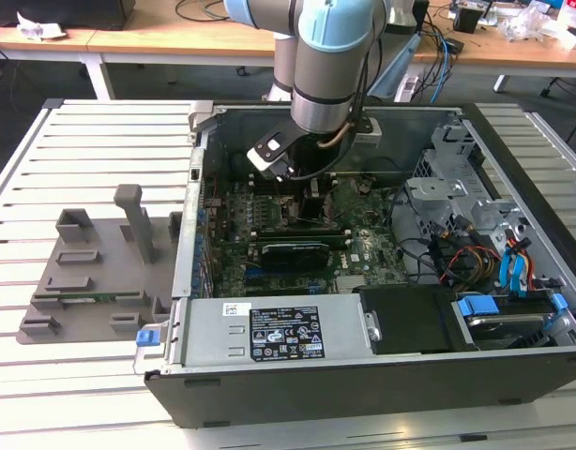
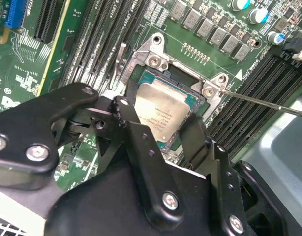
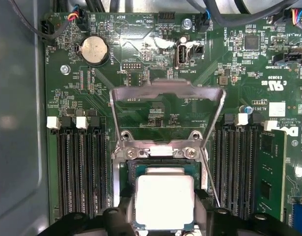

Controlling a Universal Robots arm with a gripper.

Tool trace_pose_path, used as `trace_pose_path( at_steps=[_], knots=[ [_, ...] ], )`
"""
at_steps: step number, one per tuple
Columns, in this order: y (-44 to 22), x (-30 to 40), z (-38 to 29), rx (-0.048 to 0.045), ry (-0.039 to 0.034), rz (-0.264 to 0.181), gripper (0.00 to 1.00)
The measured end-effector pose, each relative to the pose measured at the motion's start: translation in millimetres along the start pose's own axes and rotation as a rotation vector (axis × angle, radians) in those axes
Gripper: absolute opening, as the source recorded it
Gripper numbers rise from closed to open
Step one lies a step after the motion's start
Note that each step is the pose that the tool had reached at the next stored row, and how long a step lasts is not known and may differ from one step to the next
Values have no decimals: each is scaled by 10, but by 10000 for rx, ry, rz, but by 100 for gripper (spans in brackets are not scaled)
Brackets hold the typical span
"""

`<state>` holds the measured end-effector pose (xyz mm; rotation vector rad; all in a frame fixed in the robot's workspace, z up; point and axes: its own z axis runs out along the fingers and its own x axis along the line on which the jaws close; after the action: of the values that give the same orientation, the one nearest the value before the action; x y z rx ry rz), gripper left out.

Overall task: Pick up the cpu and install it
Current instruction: 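Place the cpu into insertion slot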

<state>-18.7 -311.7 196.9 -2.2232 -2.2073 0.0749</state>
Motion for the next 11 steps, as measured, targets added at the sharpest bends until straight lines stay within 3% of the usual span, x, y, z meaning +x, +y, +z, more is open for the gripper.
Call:
trace_pose_path(
  at_steps=[1, 7, 9, 11],
  knots=[
    [0, 0, 0, 2, -3, 0, 62],
    [2, 26, -1, 2, -5, 3, 62],
    [0, 21, -51, 2, -11, 0, 62],
    [1, 21, -51, 1, -7, 1, 62]
  ],
)
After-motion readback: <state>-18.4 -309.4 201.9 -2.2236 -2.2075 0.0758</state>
